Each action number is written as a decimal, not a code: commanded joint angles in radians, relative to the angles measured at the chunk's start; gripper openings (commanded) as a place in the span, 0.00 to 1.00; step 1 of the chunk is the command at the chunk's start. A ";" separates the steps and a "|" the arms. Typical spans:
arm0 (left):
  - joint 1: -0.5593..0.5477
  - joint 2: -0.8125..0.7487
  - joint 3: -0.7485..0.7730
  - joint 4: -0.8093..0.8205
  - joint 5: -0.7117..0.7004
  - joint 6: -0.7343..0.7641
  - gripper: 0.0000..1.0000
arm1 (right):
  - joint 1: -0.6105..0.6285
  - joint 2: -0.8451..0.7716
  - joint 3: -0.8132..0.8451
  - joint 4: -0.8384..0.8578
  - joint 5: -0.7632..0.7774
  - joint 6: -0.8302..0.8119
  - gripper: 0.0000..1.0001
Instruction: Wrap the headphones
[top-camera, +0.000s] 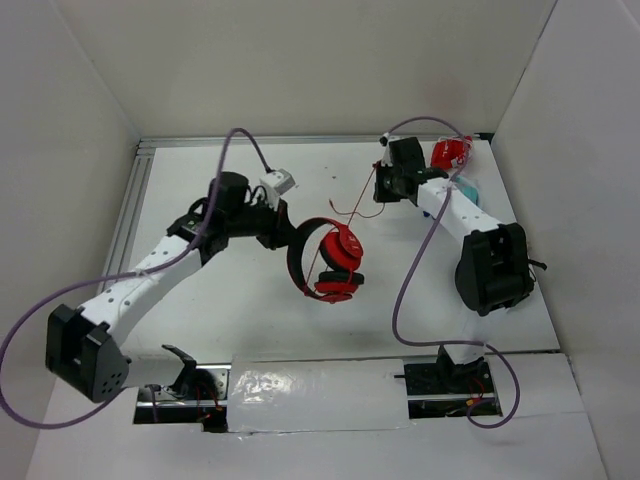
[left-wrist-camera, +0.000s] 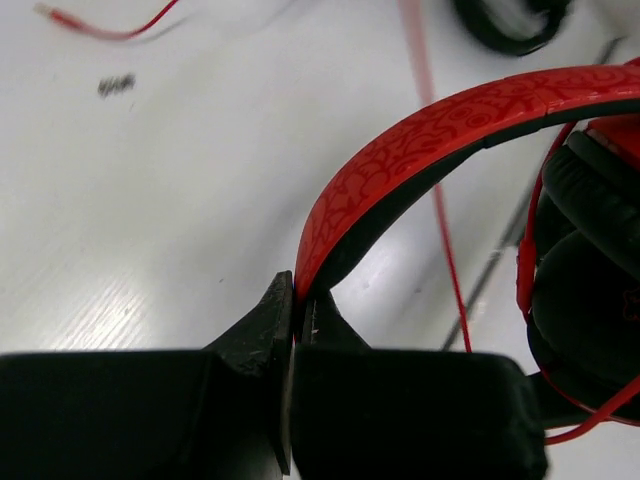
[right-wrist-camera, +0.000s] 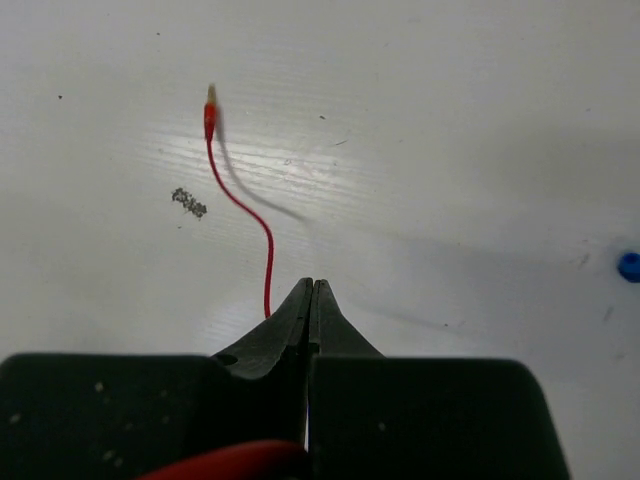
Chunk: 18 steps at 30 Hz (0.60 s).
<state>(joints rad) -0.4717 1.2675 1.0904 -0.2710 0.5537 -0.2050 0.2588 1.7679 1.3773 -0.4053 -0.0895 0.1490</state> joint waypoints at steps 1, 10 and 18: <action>-0.065 0.075 0.000 -0.028 -0.258 0.015 0.00 | 0.000 -0.008 0.153 -0.105 0.086 -0.043 0.00; -0.156 0.344 0.109 -0.195 -0.614 -0.129 0.00 | 0.102 -0.125 0.233 -0.198 0.227 -0.095 0.00; -0.166 0.469 0.250 -0.342 -0.784 -0.228 0.00 | 0.292 -0.209 0.207 -0.243 0.343 -0.101 0.00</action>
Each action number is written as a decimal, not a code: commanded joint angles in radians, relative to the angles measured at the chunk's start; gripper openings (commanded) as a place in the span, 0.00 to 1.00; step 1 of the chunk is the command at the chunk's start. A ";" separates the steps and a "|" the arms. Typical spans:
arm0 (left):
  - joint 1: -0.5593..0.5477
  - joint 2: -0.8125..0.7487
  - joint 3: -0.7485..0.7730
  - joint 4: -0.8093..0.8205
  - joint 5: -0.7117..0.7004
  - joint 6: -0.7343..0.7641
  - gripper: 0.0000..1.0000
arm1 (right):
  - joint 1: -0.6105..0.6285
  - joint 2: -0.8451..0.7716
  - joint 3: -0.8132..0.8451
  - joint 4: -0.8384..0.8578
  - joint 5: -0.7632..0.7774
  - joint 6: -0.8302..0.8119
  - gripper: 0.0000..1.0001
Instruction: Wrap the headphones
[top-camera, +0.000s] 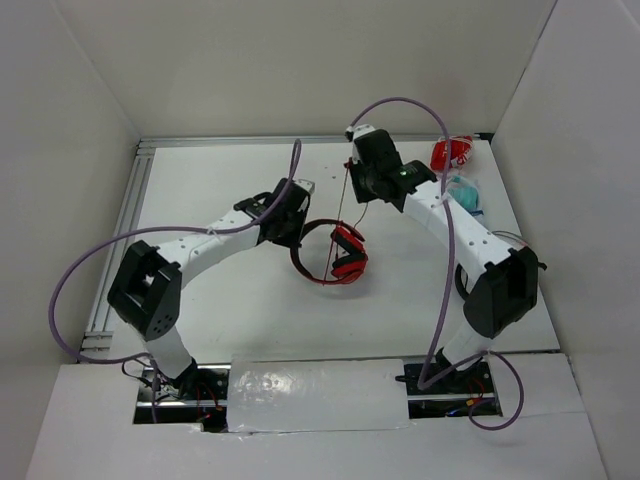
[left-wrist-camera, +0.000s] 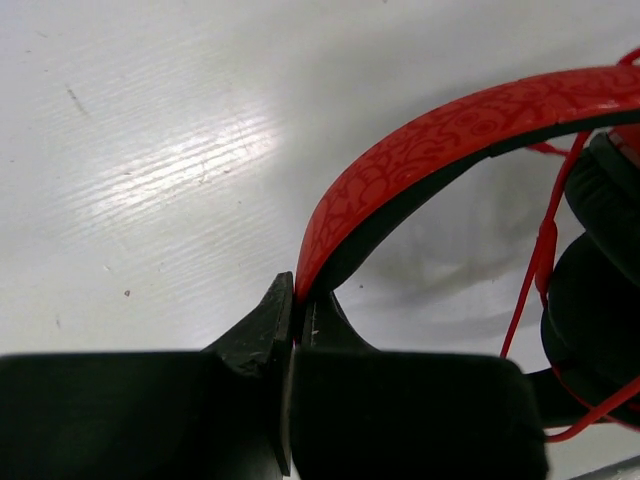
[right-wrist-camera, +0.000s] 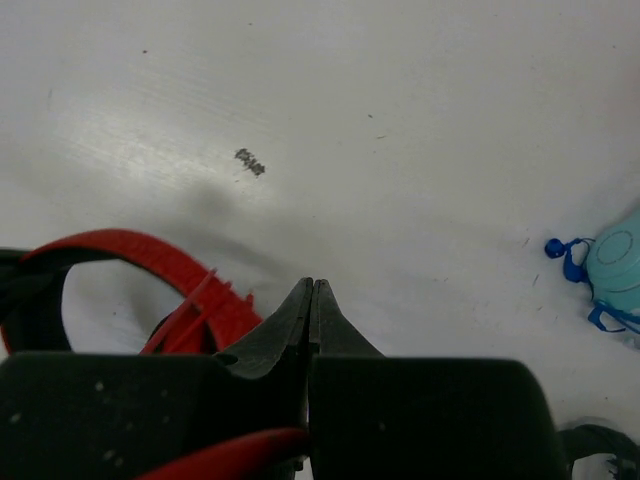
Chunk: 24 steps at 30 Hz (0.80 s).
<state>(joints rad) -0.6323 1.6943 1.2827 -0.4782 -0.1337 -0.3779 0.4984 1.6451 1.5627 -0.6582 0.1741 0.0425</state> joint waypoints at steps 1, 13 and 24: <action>-0.006 0.056 0.075 -0.135 -0.125 -0.065 0.00 | 0.077 -0.088 0.034 -0.006 0.093 0.008 0.00; 0.132 0.379 0.499 -0.669 -0.350 -0.522 0.00 | 0.403 -0.202 -0.059 -0.144 0.443 0.194 0.00; 0.201 0.214 0.416 -0.418 -0.146 -0.444 0.00 | 0.491 -0.197 -0.245 0.066 0.093 0.221 0.02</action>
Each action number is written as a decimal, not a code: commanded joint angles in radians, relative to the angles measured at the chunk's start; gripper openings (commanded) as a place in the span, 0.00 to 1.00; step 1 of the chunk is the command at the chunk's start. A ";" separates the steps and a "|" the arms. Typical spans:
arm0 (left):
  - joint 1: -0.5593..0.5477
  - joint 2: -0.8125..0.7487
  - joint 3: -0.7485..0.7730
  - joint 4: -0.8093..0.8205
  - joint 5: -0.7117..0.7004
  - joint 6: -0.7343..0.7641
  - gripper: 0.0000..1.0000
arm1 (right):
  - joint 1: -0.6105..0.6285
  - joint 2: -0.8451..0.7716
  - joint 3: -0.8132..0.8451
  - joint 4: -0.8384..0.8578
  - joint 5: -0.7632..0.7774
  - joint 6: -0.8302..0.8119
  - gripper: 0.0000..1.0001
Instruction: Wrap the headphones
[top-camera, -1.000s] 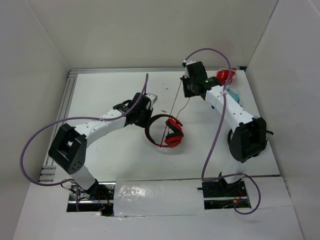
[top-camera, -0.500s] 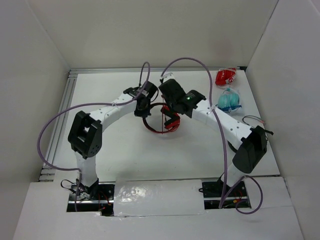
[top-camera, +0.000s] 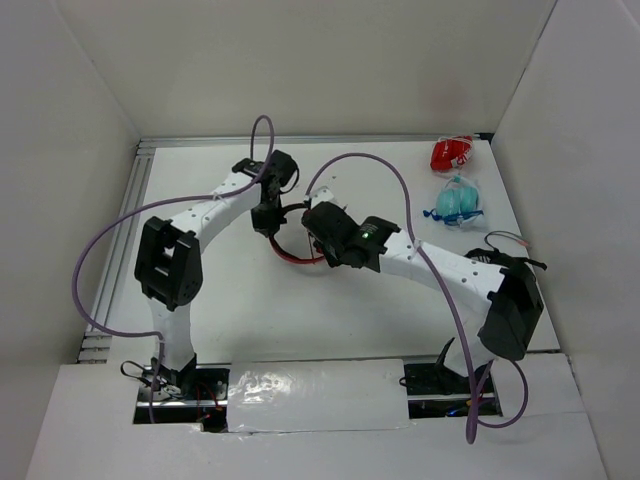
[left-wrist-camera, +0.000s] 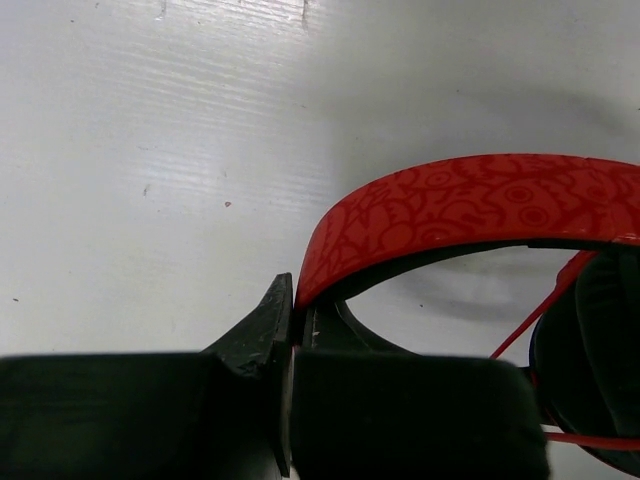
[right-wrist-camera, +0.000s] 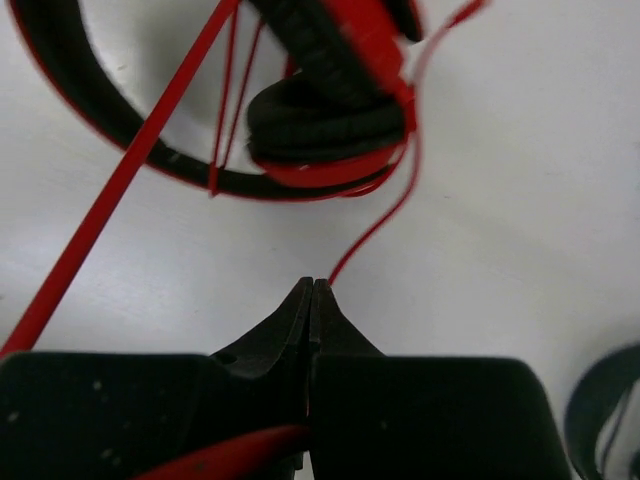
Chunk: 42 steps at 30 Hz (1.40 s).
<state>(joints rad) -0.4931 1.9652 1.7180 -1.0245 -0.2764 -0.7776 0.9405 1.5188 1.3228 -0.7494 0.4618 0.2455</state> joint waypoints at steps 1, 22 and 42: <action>0.076 -0.060 -0.021 0.129 0.000 -0.055 0.00 | 0.053 -0.062 -0.005 0.160 -0.224 0.015 0.03; 0.195 -0.420 -0.228 0.435 0.371 0.005 0.00 | 0.069 0.153 -0.086 0.199 -0.221 0.118 0.28; 0.205 -0.649 -0.281 0.396 0.286 -0.029 0.00 | -0.012 0.031 -0.407 0.528 -0.388 0.319 0.80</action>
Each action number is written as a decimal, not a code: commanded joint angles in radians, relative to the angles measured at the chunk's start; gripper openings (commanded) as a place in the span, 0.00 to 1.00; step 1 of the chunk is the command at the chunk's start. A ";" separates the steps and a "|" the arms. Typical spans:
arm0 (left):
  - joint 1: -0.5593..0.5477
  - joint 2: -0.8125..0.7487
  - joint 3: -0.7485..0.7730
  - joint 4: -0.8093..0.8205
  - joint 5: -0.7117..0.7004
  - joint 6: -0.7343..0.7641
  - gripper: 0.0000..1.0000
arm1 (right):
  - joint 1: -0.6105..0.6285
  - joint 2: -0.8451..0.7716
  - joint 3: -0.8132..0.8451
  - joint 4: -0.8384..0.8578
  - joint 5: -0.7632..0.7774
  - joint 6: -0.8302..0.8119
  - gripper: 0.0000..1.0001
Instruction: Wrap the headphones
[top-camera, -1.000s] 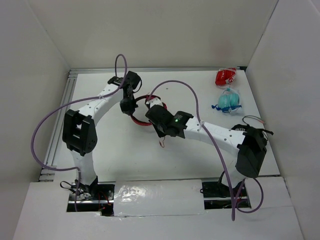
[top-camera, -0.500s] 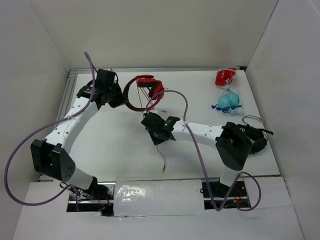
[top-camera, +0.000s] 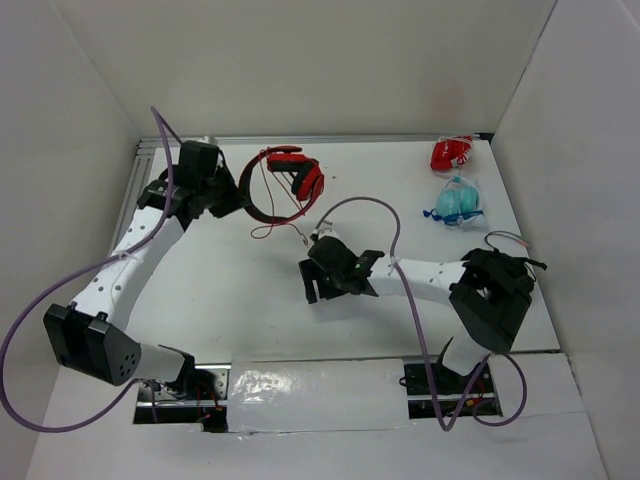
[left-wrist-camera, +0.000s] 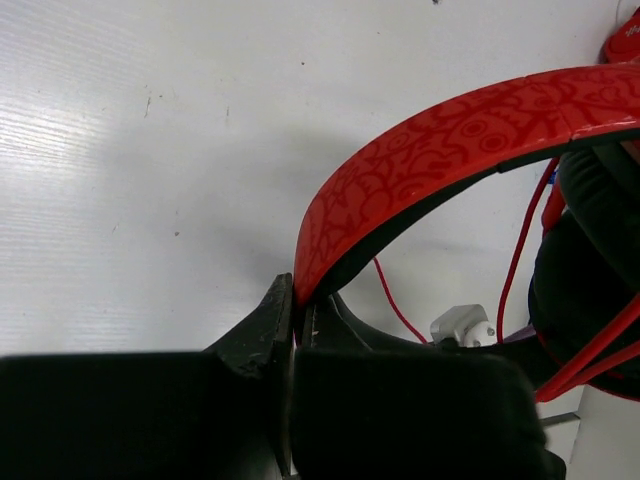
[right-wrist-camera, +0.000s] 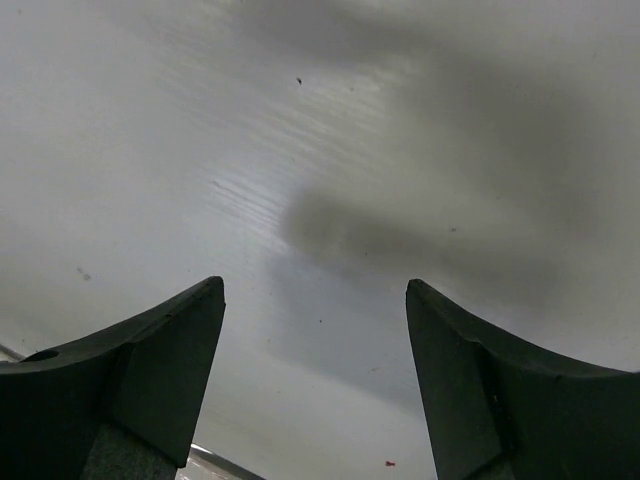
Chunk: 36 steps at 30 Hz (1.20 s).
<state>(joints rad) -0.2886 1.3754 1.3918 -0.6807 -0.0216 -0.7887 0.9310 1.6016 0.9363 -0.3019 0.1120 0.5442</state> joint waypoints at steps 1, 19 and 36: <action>0.000 -0.059 0.053 0.049 0.035 -0.014 0.00 | 0.003 -0.074 -0.051 0.095 -0.025 0.016 0.80; -0.017 -0.108 0.122 0.013 0.176 0.080 0.00 | 0.138 -0.516 -0.561 1.024 -0.032 -0.565 0.84; -0.026 -0.184 0.095 0.052 0.247 0.121 0.00 | -0.015 0.063 -0.278 1.454 -0.178 -0.606 0.34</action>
<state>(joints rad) -0.3111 1.2259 1.4658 -0.7311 0.1593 -0.6796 0.9405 1.6279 0.5934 1.0000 0.0002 -0.0925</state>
